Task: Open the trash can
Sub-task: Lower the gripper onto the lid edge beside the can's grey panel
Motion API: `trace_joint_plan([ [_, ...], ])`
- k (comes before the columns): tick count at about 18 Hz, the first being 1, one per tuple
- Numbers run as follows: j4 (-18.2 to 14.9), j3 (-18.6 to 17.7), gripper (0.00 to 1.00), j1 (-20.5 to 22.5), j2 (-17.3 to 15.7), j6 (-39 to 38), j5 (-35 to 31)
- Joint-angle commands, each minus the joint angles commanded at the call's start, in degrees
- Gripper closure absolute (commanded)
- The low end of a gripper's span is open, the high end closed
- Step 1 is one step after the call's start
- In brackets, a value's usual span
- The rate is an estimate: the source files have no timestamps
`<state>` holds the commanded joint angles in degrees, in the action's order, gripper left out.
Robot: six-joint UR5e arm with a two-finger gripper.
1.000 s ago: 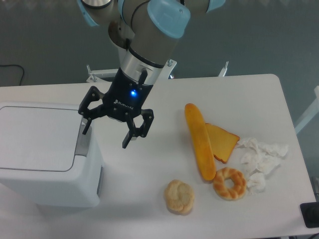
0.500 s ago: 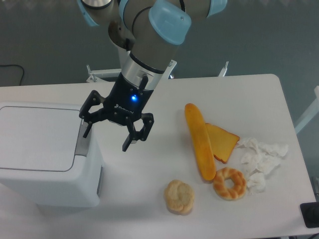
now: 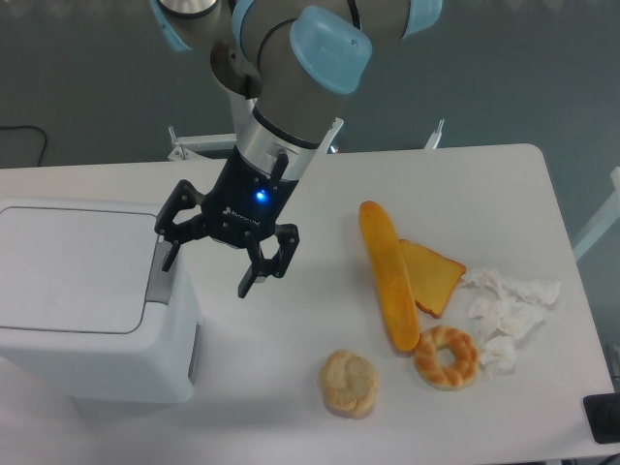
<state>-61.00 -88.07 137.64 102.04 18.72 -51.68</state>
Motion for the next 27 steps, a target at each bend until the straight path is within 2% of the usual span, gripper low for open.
trace_joint_plan([
  [27, 0.2, -0.3, 0.0, -0.8, 1.7, 1.8, -0.1],
])
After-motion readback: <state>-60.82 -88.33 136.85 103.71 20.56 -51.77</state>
